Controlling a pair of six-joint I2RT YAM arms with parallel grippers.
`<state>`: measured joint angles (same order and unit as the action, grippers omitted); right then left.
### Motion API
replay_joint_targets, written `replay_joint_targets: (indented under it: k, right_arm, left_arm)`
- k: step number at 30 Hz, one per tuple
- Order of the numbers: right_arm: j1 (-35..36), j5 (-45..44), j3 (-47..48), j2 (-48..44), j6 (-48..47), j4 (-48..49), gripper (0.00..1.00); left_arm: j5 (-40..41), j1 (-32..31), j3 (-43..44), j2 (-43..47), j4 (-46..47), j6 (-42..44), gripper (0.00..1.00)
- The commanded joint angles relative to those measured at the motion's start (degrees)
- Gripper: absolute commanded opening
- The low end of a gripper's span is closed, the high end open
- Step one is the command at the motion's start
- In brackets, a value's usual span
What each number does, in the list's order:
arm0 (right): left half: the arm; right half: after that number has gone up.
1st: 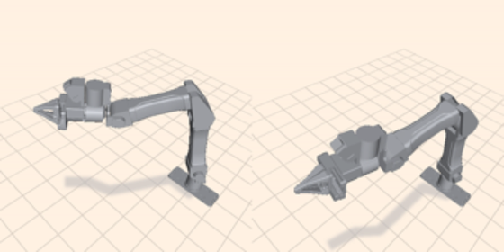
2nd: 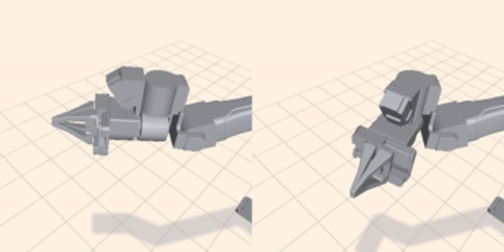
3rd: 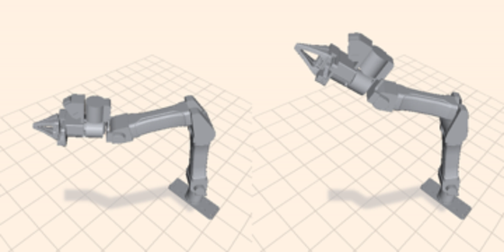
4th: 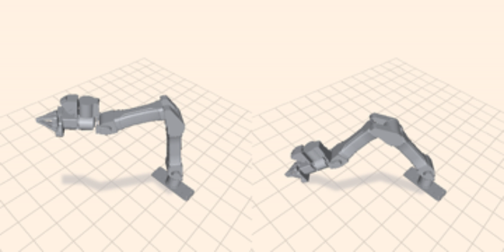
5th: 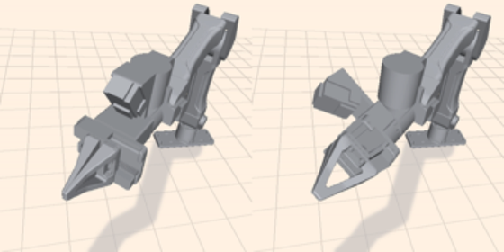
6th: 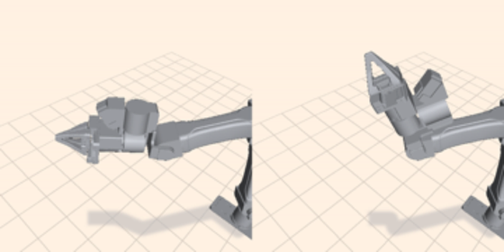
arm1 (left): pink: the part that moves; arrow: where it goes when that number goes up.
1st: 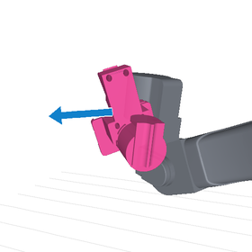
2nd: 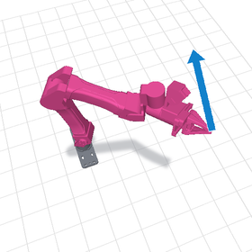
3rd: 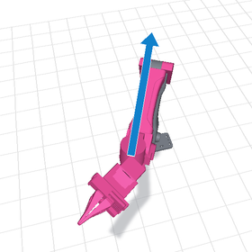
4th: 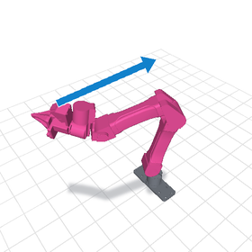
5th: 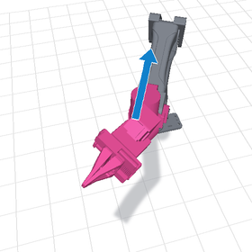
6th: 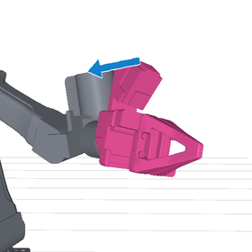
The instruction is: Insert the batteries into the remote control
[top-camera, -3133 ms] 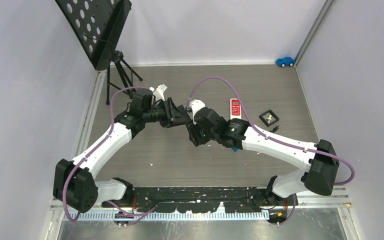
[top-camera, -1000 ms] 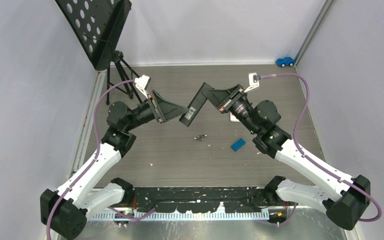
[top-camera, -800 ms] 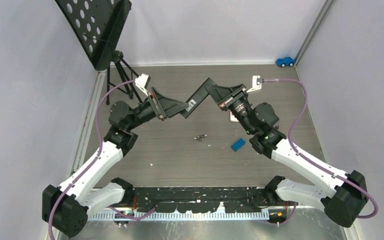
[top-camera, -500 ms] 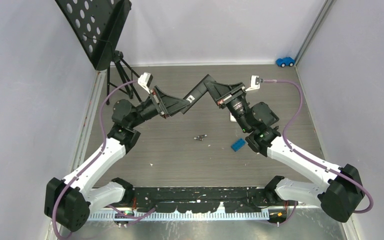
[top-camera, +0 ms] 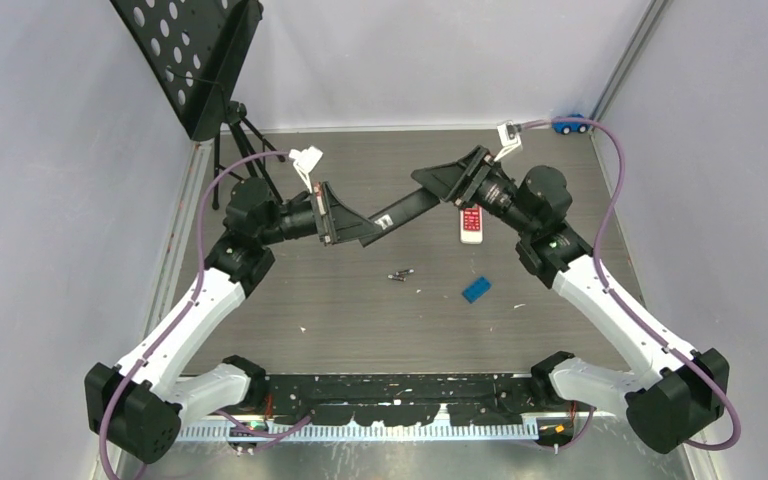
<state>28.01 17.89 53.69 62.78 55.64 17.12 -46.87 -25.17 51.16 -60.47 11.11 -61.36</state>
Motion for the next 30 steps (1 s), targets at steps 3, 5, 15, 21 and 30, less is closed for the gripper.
replay_joint_targets:
  k: [3, 5, 15, 21, 30]
  right_arm:
    - [-0.6, 32.8, 4.2, 1.9, -14.1, -8.9, 0.63]
    - [-0.6, 35.8, 3.2, 2.4, -15.1, -8.4, 0.62]
    - [-0.6, 42.1, -0.1, 1.1, -12.6, -4.5, 0.62]
    - [-0.6, 42.7, -1.5, 1.0, -10.6, -4.4, 0.5]
    - [-0.6, 42.8, -3.4, 0.1, -3.8, 4.5, 0.01]
  left_arm:
    - [-16.3, 0.6, 4.8, -0.2, -13.0, 18.0, 0.0]
    - [-17.7, 0.6, 5.1, 0.0, -15.8, 20.9, 0.0]
    - [-17.9, 0.6, 5.5, -0.2, -17.7, 22.9, 0.0]
    - [-18.7, 0.6, 6.2, 0.5, -20.4, 25.6, 0.0]
    - [-16.6, 0.6, 6.8, 1.9, -19.0, 23.4, 0.07]
